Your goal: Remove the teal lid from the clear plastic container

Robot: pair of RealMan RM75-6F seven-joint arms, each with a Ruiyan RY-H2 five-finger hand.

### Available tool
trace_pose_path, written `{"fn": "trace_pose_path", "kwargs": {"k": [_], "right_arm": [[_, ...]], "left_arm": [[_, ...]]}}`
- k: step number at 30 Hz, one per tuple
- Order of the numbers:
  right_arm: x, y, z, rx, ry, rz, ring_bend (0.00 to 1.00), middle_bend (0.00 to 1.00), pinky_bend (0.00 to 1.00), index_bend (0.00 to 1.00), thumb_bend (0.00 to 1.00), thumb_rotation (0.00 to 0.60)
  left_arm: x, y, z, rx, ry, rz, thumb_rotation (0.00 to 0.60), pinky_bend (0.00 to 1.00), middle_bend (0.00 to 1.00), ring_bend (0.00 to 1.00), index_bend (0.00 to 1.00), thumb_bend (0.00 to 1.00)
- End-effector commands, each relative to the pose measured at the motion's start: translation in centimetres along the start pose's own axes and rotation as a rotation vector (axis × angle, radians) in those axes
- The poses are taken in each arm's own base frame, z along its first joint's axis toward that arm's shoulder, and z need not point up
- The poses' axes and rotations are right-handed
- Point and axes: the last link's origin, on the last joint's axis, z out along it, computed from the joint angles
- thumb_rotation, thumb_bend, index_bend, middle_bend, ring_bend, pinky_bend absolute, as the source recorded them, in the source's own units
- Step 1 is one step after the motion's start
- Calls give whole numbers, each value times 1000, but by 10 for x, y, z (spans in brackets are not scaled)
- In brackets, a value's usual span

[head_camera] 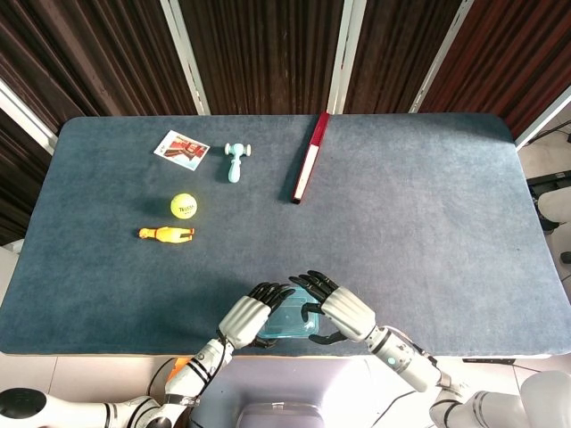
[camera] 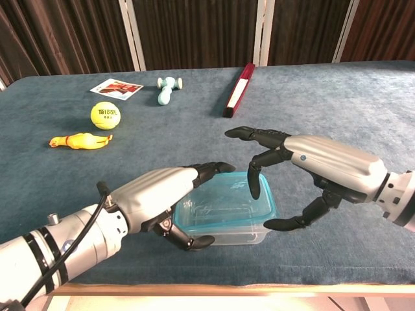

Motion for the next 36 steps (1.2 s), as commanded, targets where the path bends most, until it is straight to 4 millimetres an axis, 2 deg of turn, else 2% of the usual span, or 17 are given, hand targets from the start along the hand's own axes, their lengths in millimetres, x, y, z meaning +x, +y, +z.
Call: {"fn": "trace_pose_path", "kwargs": {"k": [1, 15, 28, 36], "right_arm": [[0, 0, 1, 6, 7, -13, 0, 134, 0, 657, 387, 600], [-1, 4, 8, 37, 42, -110, 0, 146, 0, 663, 396, 600], [4, 5, 10, 74, 124, -153, 0, 159, 0, 660, 431, 600], [-3, 5, 12, 59, 94, -139, 0, 160, 0, 657, 431, 600]], "left_arm": [[0, -1, 0, 0, -5, -11, 600, 691, 566, 594, 0, 326], [5, -9, -2, -3, -10, -45, 600, 696, 538, 585, 0, 325], [2, -9, -3, -19, -20, -44, 600, 699, 525, 585, 0, 325], [3, -9, -3, -22, -13, -47, 600, 680, 507, 567, 0, 325]]}}
